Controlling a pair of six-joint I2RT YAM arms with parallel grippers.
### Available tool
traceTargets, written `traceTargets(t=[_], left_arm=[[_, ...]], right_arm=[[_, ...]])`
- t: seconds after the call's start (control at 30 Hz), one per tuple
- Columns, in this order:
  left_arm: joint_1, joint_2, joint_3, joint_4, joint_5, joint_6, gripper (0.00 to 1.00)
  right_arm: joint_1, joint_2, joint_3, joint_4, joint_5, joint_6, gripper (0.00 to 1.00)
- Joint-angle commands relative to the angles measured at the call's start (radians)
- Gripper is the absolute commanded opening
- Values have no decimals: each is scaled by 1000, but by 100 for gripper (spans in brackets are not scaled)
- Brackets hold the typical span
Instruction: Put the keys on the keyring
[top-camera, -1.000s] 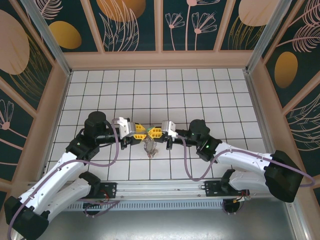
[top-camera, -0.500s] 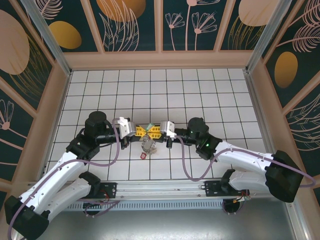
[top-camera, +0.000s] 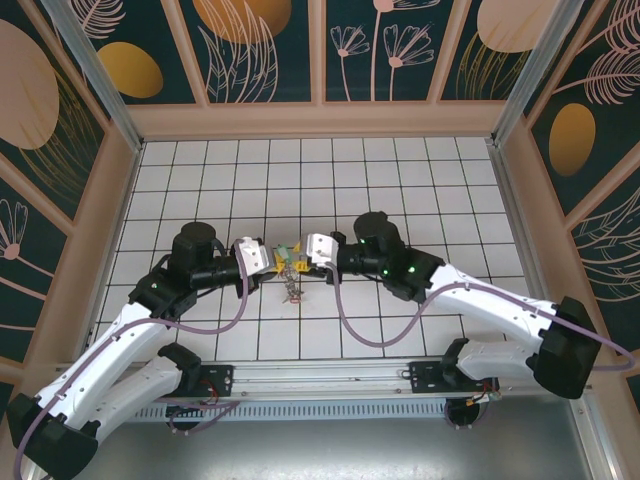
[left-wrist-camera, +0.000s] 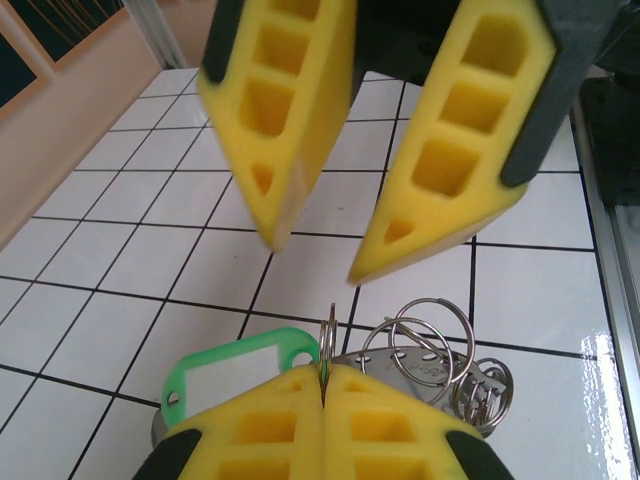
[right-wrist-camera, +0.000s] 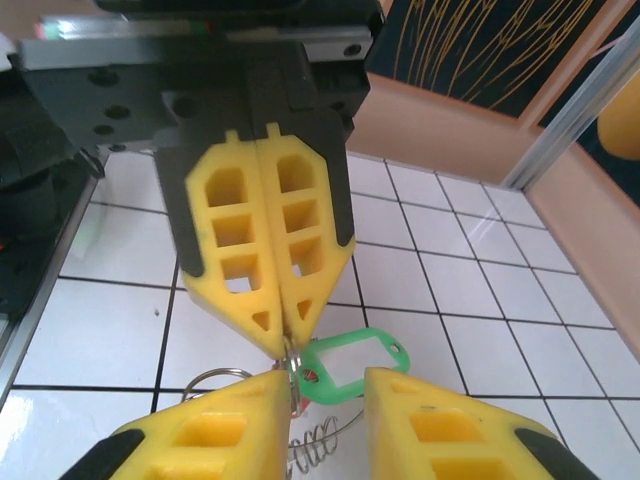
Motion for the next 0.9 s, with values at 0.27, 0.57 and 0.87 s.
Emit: traceTargets(t=[0.27,0.57,0.87], left_arm=[[0,-5,34,9,23,29,0],[-1,4,36,24,41,26,0],[0,20,31,12,37,14,0]], right_arm=[[22,71,66,-73,-17,-54,20],[22,92,81,-73,-47,-48,17],[29,93,81,-45,-62,-39,7]])
